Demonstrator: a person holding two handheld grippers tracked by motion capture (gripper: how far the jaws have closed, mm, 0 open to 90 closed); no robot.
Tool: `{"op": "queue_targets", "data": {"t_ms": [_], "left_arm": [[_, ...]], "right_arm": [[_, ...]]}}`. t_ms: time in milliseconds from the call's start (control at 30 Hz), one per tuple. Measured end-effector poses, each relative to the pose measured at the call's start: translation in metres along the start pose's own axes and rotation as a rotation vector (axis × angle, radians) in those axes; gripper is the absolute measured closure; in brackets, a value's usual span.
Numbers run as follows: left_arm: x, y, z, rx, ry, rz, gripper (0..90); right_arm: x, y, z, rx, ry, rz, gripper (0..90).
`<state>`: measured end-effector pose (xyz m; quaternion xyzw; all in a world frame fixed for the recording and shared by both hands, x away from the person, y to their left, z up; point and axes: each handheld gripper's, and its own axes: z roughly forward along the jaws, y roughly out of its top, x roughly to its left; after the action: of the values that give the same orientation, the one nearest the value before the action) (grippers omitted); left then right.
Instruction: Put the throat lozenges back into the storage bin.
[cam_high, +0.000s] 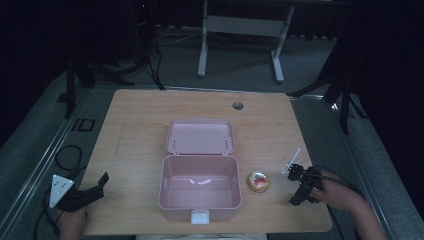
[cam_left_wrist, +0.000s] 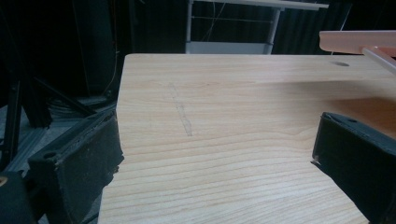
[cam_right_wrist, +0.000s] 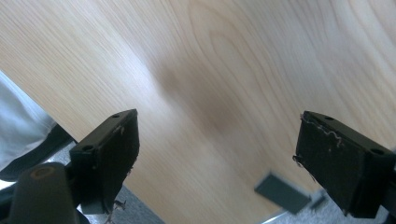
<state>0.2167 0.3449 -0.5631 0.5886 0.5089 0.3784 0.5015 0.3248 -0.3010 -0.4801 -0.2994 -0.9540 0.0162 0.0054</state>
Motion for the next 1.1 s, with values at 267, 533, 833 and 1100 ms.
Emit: {"op": "queue_targets", "data": {"t_ms": [267,533,833,1100], "left_arm": [[0.0,0.0,0.0,-0.002,-0.006,-0.005,1.8],[0.0,0.0,0.0,-0.002,-0.009,-0.005,1.9],[0.0,0.0,0.0,-0.001,-0.012,-0.003,1.9],[0.0,0.0,0.0,0.001,-0.013,0.0,1.9]], "right_arm": [[0.007,0.032,0.001,-0.013,-0.001,-0.055,13.3],[0.013,0.062,0.002,-0.038,0.0,-0.105,12.8],[0.015,0.089,0.011,-0.025,0.015,-0.136,12.9],[0.015,0.106,0.025,-0.009,0.031,-0.124,12.8]]}}
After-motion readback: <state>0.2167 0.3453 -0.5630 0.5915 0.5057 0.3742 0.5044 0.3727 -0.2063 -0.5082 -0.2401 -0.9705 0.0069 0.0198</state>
